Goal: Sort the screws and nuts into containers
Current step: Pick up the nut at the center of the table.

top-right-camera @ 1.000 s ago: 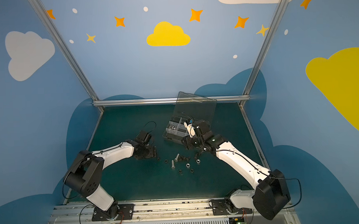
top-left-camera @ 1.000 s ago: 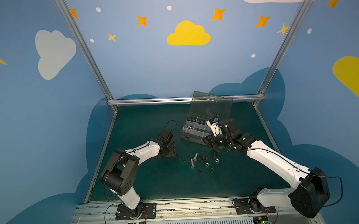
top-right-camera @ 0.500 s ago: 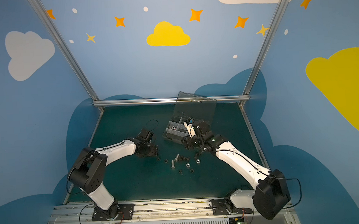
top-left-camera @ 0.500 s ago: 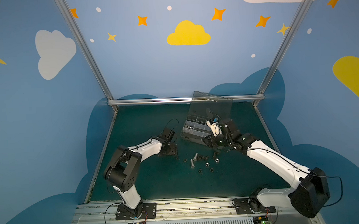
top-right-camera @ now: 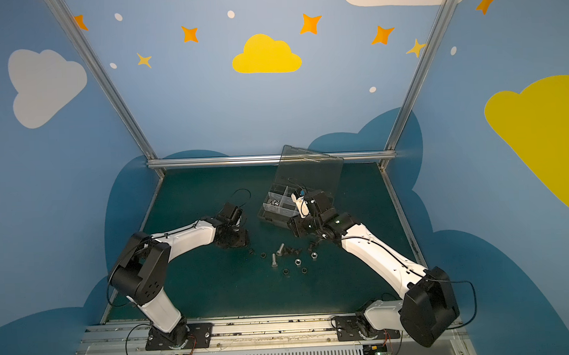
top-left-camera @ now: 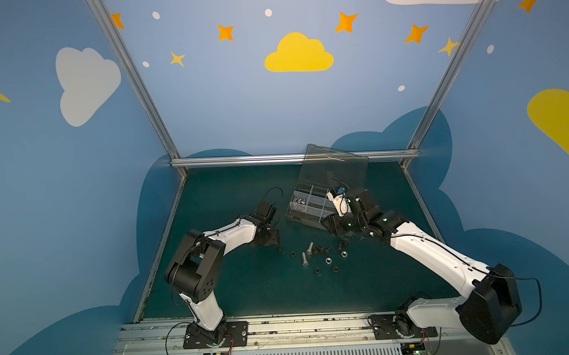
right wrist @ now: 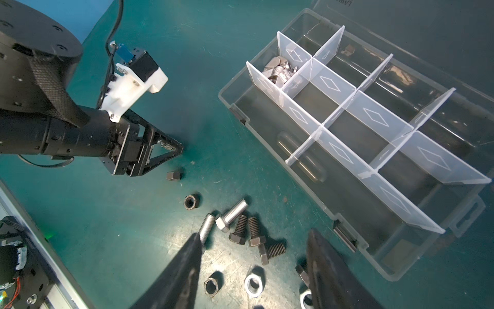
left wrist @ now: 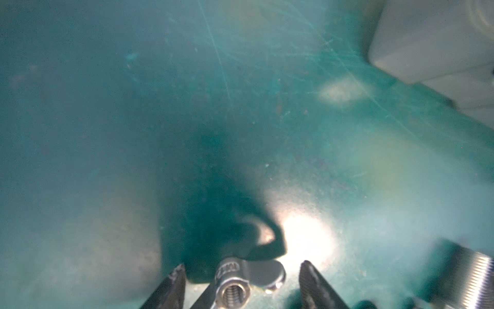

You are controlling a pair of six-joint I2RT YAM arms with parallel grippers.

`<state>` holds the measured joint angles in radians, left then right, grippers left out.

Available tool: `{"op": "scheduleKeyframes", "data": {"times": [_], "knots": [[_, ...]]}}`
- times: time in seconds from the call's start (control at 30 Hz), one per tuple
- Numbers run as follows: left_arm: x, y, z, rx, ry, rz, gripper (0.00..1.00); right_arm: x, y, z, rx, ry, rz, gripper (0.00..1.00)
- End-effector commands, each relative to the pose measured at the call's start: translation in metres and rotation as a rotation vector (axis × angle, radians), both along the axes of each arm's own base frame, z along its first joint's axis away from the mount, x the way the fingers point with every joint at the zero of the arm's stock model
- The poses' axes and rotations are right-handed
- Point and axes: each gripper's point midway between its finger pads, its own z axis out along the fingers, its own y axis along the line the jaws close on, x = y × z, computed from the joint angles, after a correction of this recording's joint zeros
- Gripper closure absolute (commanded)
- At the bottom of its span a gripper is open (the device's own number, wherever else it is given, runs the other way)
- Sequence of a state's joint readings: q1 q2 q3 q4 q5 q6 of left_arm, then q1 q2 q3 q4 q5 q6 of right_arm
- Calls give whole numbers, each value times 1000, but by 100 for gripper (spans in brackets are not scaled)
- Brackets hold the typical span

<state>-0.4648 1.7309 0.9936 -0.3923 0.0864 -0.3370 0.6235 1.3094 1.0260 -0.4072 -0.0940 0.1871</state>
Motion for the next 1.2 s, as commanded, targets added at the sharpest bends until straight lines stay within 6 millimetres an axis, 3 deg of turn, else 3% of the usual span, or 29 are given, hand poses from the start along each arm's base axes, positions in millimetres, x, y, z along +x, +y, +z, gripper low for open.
{"op": "scheduleKeyframes", "data": {"times": [0.0, 0.6, 1.17], "knots": [[-5, -3, -3, -11, 29, -19, 38, 2, 3, 5, 12, -12, -4, 40], [-14, 0, -5, 6, 59, -8, 47, 1, 4, 5, 17, -14, -1, 40], [-17, 10, -13, 130, 76, -13, 56, 2, 5, 5, 17, -18, 7, 40]]}}
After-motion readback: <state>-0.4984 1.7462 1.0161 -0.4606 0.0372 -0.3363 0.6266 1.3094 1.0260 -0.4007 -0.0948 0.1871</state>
